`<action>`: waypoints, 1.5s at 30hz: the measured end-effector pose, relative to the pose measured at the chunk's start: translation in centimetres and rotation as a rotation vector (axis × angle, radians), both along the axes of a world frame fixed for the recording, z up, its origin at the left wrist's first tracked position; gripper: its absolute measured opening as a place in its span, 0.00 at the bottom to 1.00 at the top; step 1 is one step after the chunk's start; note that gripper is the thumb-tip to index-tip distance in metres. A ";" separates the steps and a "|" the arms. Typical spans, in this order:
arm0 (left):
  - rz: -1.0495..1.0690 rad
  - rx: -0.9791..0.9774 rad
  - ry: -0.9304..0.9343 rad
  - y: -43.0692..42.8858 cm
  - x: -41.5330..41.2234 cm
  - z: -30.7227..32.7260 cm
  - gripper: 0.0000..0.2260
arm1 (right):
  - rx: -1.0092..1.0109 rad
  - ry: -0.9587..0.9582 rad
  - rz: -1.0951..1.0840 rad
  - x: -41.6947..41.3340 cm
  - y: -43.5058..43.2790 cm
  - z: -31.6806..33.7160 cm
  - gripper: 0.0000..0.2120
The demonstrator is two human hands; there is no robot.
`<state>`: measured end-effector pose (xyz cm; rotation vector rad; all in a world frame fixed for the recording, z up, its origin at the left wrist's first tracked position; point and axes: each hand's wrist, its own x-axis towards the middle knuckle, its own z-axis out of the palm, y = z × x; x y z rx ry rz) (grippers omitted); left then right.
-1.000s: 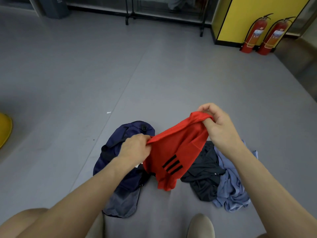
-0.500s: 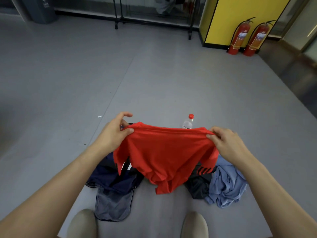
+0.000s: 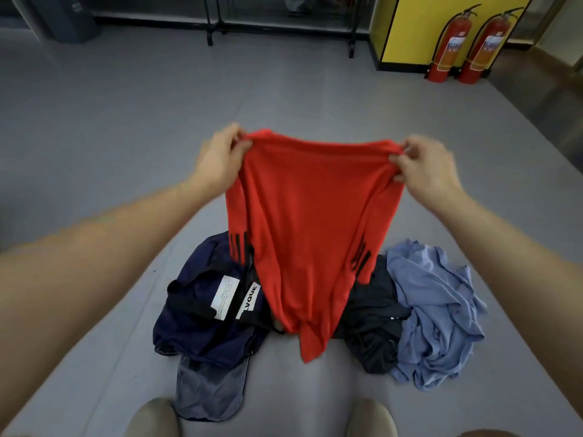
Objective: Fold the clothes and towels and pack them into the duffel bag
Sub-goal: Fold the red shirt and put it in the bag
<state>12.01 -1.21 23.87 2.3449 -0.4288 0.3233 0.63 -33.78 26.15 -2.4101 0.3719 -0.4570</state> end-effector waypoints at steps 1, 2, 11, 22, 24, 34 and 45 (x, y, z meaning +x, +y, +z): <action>0.000 -0.035 -0.068 -0.4 0.7 1.8 0.08 | 0.007 -0.092 0.000 0.3 -0.4 1.4 0.04; -0.006 -0.070 -0.125 -0.6 1.2 3.5 0.08 | 0.007 -0.171 -0.004 0.3 -0.7 2.8 0.06; -0.152 -0.152 -0.202 1.9 -3.9 3.6 0.06 | -0.187 -0.351 0.118 -8.1 -1.2 1.4 0.10; -0.256 0.284 0.281 4.6 -15.3 -27.5 0.17 | -0.113 0.230 0.281 -17.3 0.4 -30.0 0.11; -0.285 0.334 0.370 5.0 -17.1 -32.3 0.15 | -0.131 0.327 0.316 -18.6 0.4 -35.1 0.13; -0.592 0.729 0.384 7.4 -23.4 -43.0 0.19 | -0.296 0.701 0.479 -25.2 3.0 -46.1 0.16; -0.531 0.908 0.216 7.4 -19.5 -44.6 0.32 | -0.480 0.499 0.486 -21.4 6.0 -46.8 0.26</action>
